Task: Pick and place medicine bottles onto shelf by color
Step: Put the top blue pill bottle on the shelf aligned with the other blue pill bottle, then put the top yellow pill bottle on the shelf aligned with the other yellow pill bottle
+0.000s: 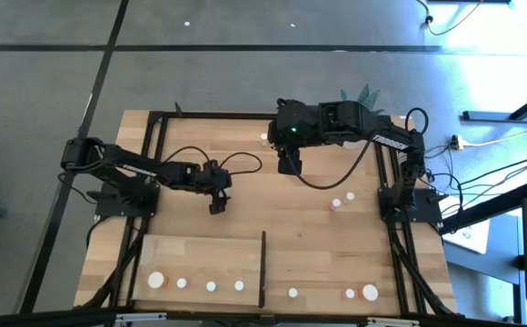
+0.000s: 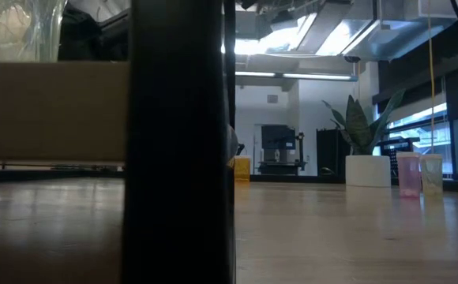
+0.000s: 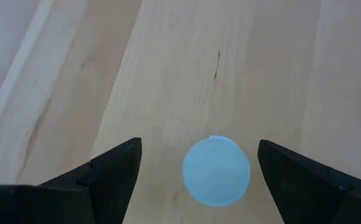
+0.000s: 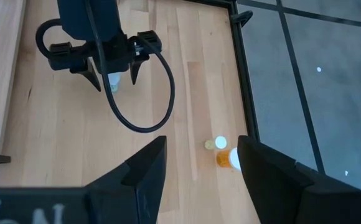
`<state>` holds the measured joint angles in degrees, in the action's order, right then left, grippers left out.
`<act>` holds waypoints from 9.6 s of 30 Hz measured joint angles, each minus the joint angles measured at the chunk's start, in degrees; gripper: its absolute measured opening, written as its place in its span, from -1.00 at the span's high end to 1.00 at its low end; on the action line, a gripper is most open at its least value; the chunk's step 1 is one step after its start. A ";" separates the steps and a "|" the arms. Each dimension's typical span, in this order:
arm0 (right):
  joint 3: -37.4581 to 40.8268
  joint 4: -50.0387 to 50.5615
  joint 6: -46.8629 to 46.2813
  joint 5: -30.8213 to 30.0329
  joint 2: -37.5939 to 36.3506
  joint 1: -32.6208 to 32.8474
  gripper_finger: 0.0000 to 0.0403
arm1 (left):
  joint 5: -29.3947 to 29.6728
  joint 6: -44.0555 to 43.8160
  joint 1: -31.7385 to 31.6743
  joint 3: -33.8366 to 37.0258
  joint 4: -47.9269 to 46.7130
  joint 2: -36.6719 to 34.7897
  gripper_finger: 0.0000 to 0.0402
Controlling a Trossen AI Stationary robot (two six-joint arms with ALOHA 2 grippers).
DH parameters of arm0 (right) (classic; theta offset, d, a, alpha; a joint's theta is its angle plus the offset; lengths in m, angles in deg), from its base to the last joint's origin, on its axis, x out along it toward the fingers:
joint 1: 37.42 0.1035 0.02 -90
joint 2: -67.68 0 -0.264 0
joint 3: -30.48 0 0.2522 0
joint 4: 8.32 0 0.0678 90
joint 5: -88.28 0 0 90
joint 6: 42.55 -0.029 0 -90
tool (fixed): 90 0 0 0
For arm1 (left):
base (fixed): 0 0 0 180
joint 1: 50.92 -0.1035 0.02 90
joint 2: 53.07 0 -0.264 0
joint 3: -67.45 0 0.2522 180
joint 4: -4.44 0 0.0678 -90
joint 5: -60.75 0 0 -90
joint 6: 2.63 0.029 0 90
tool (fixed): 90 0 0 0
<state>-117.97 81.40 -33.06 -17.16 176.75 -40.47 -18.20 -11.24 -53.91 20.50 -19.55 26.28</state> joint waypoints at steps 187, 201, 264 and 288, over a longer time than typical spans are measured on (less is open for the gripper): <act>0.02 -2.56 10.07 30.56 0.02 -3.10 0.02 | 7.77 -22.35 46.27 -14.72 -9.35 4.96 0.52; 0.02 -2.59 10.05 30.53 0.02 -3.10 0.02 | 6.23 -22.58 46.23 -15.11 -8.04 6.12 0.52; 0.02 -2.91 10.05 30.51 0.02 -3.09 0.02 | 4.65 -22.40 46.14 -17.11 -9.33 6.64 0.24; 0.02 -2.93 10.05 30.51 0.02 -3.08 0.02 | 3.39 -22.49 46.16 -17.11 -9.20 6.45 -0.17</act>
<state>-117.95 78.48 -23.00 13.35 176.78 -43.55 -14.81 -33.72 -7.75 3.38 -28.75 32.73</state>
